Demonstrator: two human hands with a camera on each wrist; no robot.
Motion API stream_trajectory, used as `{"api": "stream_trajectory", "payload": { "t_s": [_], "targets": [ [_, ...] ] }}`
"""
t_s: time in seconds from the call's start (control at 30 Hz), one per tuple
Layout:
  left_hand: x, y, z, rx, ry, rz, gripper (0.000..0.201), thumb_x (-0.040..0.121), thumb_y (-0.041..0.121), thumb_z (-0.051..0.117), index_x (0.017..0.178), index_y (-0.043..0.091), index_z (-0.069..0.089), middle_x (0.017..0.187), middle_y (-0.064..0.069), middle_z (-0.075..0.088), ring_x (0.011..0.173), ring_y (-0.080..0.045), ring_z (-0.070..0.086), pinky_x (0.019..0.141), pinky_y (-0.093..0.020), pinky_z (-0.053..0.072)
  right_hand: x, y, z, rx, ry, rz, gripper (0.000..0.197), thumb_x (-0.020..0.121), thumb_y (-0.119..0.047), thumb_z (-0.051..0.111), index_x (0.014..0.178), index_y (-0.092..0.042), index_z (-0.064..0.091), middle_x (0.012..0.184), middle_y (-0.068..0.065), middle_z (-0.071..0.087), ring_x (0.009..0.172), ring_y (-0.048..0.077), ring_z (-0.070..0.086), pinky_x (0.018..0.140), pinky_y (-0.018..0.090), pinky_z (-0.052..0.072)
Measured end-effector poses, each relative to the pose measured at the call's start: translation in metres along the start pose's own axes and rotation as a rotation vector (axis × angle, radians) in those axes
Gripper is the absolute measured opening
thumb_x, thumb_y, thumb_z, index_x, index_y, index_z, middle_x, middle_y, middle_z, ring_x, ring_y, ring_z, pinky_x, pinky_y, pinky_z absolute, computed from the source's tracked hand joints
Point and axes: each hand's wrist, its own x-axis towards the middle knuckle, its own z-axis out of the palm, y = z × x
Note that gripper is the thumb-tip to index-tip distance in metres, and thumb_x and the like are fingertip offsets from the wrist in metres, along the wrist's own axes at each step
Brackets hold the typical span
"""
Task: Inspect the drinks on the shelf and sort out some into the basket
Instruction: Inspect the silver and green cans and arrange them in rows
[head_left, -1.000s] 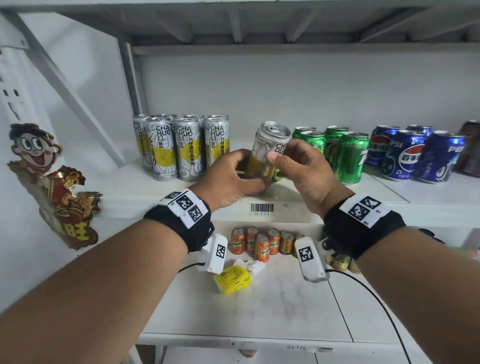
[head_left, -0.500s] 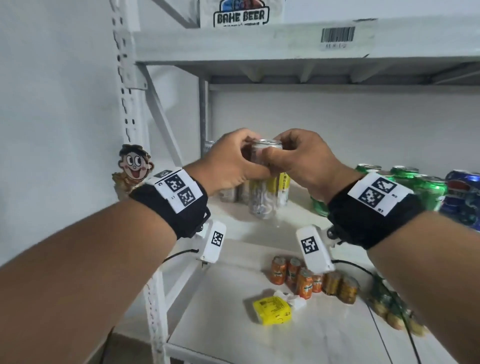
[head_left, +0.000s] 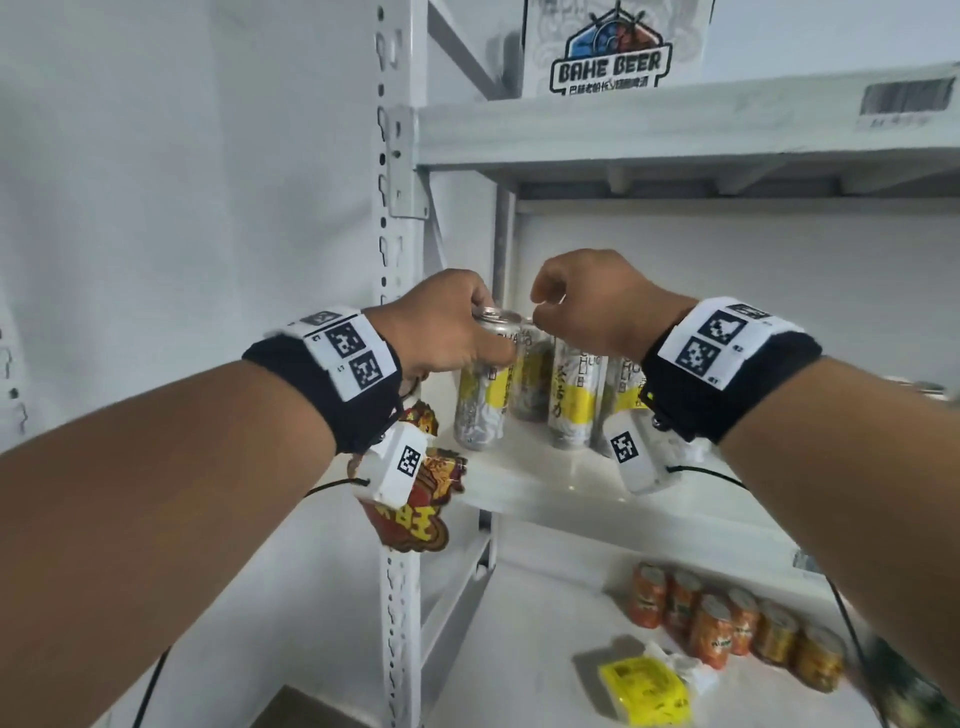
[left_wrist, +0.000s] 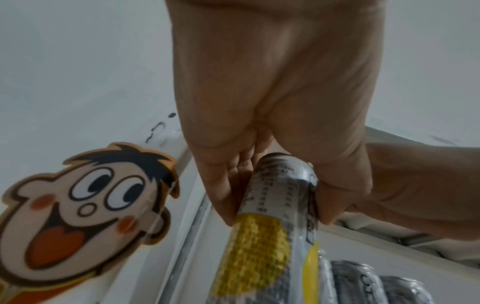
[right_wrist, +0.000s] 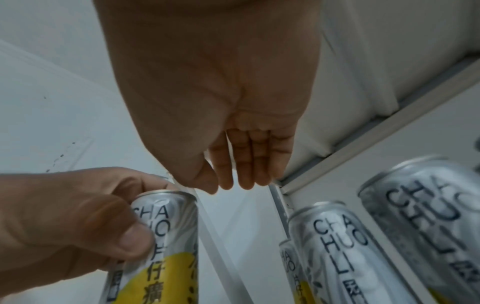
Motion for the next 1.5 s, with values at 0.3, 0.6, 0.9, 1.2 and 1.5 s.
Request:
{"api": "stream_trajectory", "payload": {
  "t_s": [0.3,0.6,0.9,1.2,1.5],
  "targets": [
    [0.017,-0.025,0.007,0.062,-0.006,-0.056,0.038,0.071,0.023,0.095,0.097,0.018,0.068,0.098,-0.002,0.074,0.082,-0.012,0.07,0.059,-0.024,0.057,0.055,0.011,0.054,-0.163,-0.199,0.103,0.035,0.092,-0.042,0.065,0.109,-0.012,0.067,0.116,0.008,0.066,0.11,0.029,0.062,0.092,0.038,0.054],
    [0.026,-0.021,0.021,0.152,-0.021,-0.099,0.034,0.072,0.027,0.093,0.096,0.015,0.073,0.093,-0.002,0.078,0.084,-0.016,0.073,0.075,-0.043,0.065,0.069,0.033,0.075,-0.195,-0.204,0.057,0.039,0.082,-0.044,0.078,0.078,-0.014,0.053,0.078,0.0,0.054,0.066,0.011,0.048,0.051,0.028,0.033],
    [0.031,-0.016,0.019,0.191,0.011,-0.145,0.039,0.073,0.029,0.093,0.102,0.018,0.07,0.096,-0.001,0.076,0.087,-0.018,0.073,0.081,-0.045,0.066,0.055,0.037,0.058,0.038,-0.14,-0.081,0.035,0.088,-0.039,0.075,0.118,-0.022,0.066,0.101,-0.009,0.058,0.101,0.016,0.057,0.08,0.027,0.042],
    [0.075,-0.016,0.035,0.18,0.01,-0.171,0.036,0.088,0.02,0.086,0.12,0.009,0.075,0.116,-0.01,0.076,0.106,-0.029,0.071,0.095,-0.043,0.063,0.047,0.04,0.041,0.217,-0.175,-0.059,0.024,0.085,-0.044,0.075,0.105,-0.029,0.076,0.101,-0.012,0.068,0.094,0.009,0.064,0.079,0.027,0.05],
    [0.083,-0.018,0.039,0.2,-0.122,-0.166,0.015,0.089,0.021,0.082,0.103,0.026,0.077,0.113,0.002,0.076,0.104,-0.017,0.069,0.08,-0.027,0.055,0.04,0.04,0.058,0.167,-0.203,-0.068,0.031,0.083,-0.046,0.076,0.109,-0.03,0.072,0.103,-0.009,0.066,0.089,0.007,0.061,0.072,0.025,0.048]
  ]
}}
